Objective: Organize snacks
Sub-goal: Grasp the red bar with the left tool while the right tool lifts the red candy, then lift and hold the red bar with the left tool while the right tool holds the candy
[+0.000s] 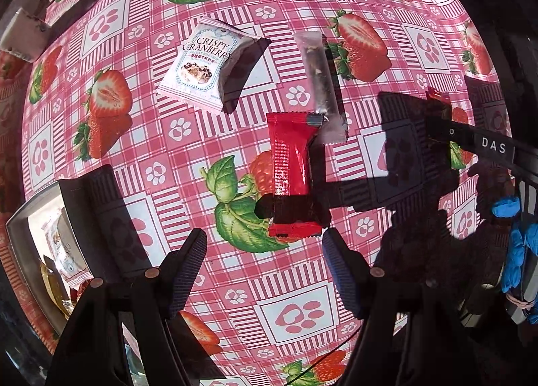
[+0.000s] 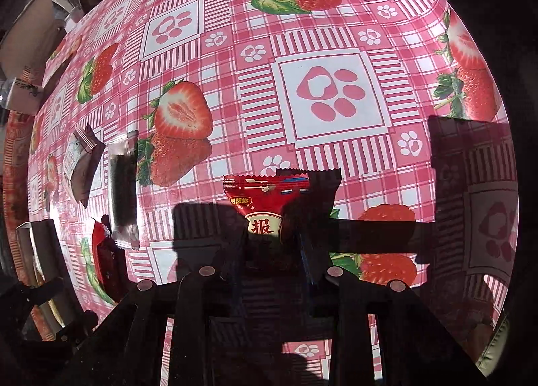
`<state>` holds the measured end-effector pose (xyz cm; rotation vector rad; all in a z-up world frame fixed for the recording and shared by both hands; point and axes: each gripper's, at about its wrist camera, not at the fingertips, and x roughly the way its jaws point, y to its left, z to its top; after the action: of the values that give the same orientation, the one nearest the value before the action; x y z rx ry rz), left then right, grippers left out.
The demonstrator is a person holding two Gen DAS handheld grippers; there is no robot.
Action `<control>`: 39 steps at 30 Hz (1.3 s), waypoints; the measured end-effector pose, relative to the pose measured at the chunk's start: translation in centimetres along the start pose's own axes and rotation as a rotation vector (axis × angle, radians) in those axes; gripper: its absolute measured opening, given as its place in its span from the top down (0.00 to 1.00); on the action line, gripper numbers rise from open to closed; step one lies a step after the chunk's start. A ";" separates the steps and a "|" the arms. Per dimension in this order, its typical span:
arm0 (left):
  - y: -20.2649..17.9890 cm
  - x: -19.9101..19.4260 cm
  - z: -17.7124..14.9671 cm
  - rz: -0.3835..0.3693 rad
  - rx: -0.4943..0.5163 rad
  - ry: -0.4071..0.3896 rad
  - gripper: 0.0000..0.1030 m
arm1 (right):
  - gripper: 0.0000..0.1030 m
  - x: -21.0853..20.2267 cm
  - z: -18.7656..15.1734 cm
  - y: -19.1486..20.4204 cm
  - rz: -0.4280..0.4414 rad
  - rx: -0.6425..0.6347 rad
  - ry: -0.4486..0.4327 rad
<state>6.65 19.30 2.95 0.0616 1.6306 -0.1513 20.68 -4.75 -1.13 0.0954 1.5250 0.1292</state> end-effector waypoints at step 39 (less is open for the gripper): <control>-1.0 3.6 -7.7 0.048 0.082 0.038 0.35 | 0.14 1.2 -26.0 3.5 0.040 -0.008 0.157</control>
<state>-1.30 19.17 -0.13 0.1672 1.6595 -0.1816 -5.31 -1.60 -2.95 0.1117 1.6799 0.1783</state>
